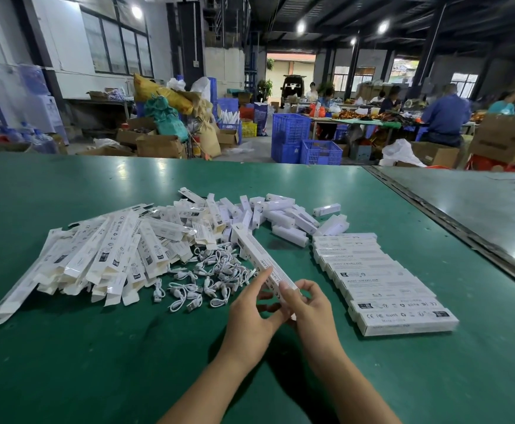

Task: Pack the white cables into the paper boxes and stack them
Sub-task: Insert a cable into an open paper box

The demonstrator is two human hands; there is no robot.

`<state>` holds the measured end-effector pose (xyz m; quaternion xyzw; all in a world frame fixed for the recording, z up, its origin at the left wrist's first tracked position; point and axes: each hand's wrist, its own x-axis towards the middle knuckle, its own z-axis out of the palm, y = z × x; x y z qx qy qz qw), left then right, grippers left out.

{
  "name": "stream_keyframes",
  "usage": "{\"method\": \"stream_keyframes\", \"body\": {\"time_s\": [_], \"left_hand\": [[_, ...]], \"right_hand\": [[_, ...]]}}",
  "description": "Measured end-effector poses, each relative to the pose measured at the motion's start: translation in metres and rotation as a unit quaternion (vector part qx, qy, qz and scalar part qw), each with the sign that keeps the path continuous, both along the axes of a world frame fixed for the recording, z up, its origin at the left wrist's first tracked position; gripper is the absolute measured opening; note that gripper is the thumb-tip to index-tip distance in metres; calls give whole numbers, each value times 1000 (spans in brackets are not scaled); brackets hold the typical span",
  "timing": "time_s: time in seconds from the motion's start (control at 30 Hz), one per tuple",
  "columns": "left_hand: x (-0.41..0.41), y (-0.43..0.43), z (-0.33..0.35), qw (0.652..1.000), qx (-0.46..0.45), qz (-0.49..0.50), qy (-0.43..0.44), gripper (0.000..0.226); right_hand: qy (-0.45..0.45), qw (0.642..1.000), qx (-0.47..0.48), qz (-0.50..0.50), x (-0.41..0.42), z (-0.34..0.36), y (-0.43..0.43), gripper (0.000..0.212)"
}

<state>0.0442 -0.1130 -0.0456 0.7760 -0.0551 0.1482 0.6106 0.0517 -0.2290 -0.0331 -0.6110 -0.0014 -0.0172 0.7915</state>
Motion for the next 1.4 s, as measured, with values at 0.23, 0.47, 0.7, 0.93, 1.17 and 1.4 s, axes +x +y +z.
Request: {"method": "stream_keyframes", "body": {"time_s": [0.23, 0.47, 0.7, 0.93, 1.17, 1.4], "left_hand": [[7, 9, 0, 999, -31, 26, -15, 58], [11, 16, 0, 998, -63, 19, -14, 45], [12, 20, 0, 996, -85, -25, -15, 42], [16, 22, -3, 995, -100, -21, -15, 41], [18, 28, -5, 996, -92, -10, -4, 40], [14, 23, -1, 997, -73, -19, -24, 32]], "right_hand": [[-21, 999, -38, 8, 4, -1, -3, 28], [-117, 986, -122, -10, 4, -3, -9, 13], [-153, 973, -167, -30, 5, -5, -13, 24], [-222, 943, -244, -34, 6, -6, -16, 46], [-282, 885, -371, 17, 5, 1, -25, 51], [-345, 857, -377, -68, 1, 4, -24, 16]]}}
